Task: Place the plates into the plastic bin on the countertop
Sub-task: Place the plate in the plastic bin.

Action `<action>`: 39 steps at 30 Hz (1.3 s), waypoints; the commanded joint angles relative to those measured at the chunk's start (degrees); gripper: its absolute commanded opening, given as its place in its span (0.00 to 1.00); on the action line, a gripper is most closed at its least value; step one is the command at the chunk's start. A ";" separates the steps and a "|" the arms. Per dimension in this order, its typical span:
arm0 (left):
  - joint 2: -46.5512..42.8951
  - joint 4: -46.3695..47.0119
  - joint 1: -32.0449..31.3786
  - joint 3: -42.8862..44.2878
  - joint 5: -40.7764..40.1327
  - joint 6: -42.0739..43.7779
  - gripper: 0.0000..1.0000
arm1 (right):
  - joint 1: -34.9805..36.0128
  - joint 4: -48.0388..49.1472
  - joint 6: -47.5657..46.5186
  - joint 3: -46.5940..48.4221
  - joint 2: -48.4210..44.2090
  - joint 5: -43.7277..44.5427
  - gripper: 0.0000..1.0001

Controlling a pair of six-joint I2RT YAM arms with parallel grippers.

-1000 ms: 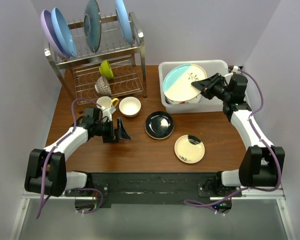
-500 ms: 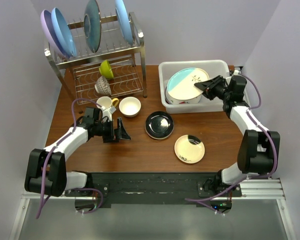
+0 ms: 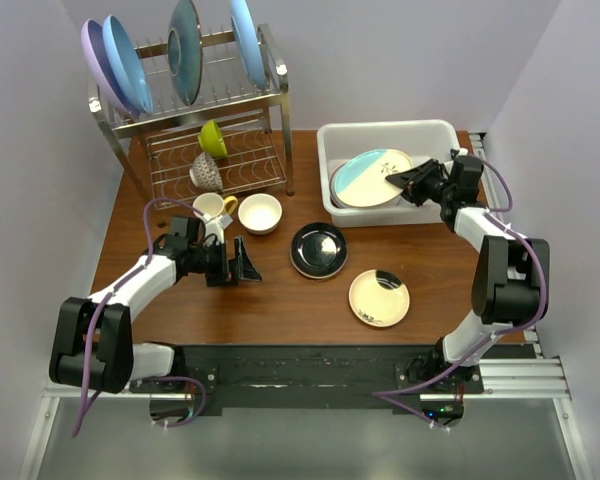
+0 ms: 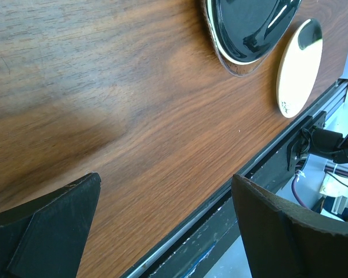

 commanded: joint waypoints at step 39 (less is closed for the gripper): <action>0.38 2.06 -0.23 -0.35 1.71 0.91 1.00 | 2.97 4.87 -0.08 12.29 13.66 -2.81 0.00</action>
